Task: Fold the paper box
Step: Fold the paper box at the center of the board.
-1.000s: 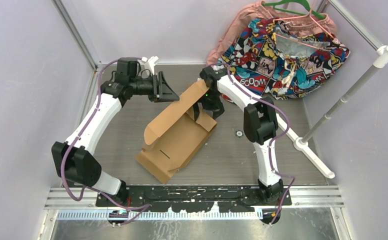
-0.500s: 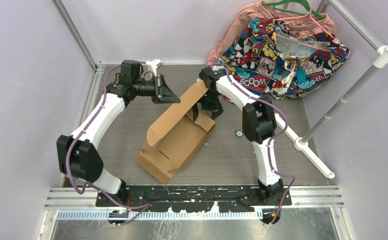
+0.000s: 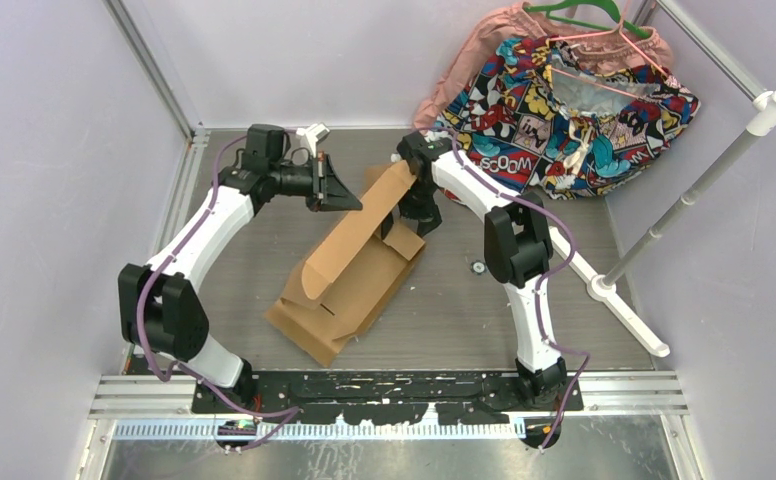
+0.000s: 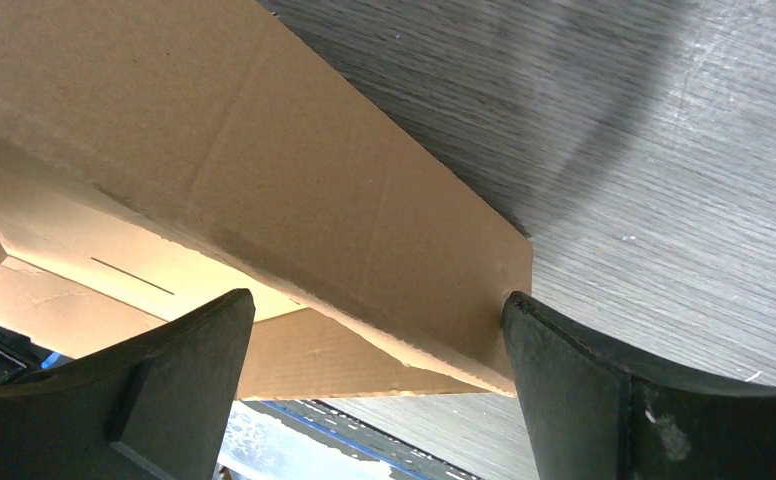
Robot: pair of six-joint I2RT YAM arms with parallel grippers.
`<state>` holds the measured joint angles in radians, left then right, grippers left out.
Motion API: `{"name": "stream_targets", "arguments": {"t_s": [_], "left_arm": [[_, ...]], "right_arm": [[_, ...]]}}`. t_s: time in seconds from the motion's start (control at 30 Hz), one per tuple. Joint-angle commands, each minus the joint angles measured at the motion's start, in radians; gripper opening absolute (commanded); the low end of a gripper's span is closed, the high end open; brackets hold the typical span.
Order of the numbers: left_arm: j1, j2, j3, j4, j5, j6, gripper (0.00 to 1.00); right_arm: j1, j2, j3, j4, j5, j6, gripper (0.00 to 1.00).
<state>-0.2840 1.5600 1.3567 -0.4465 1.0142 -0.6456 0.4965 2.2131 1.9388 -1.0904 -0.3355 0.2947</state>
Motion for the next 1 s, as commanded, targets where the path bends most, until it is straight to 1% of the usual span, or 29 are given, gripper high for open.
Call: {"name": "stream_targets", "arguments": {"t_s": [0.0,0.1,0.27,0.4,0.53,0.7,0.83,0.9,0.97], "left_arm": [[0.003,-0.001,-0.026,0.0,-0.01,0.034,0.0],[0.005,-0.001,-0.028,0.0,-0.009,0.035,0.0],[0.004,0.004,-0.024,0.002,-0.008,0.032,0.0],[0.004,0.007,-0.024,0.002,-0.006,0.032,0.0],[0.005,0.008,-0.036,0.004,-0.008,0.035,0.0],[0.016,-0.002,-0.056,0.013,0.009,0.032,0.0],[0.052,-0.023,-0.111,0.101,0.066,-0.032,0.0],[0.077,-0.032,-0.151,0.189,0.107,-0.101,0.0],[0.102,-0.039,-0.191,0.317,0.148,-0.193,0.0]], "right_arm": [[0.006,-0.038,0.015,0.029,-0.097,0.019,1.0],[0.007,-0.042,0.023,0.026,-0.118,0.006,1.0],[0.007,-0.043,0.068,-0.029,-0.071,-0.021,1.0],[0.007,-0.037,0.092,-0.062,-0.065,-0.029,1.0],[0.003,-0.086,0.045,0.01,-0.075,-0.004,1.0],[0.003,-0.088,0.056,0.012,-0.082,-0.021,1.0],[-0.007,-0.125,-0.025,0.097,-0.151,-0.027,1.0],[-0.01,-0.133,-0.051,0.117,-0.175,-0.066,1.0],[-0.011,-0.138,-0.085,0.14,-0.191,-0.106,1.0]]}}
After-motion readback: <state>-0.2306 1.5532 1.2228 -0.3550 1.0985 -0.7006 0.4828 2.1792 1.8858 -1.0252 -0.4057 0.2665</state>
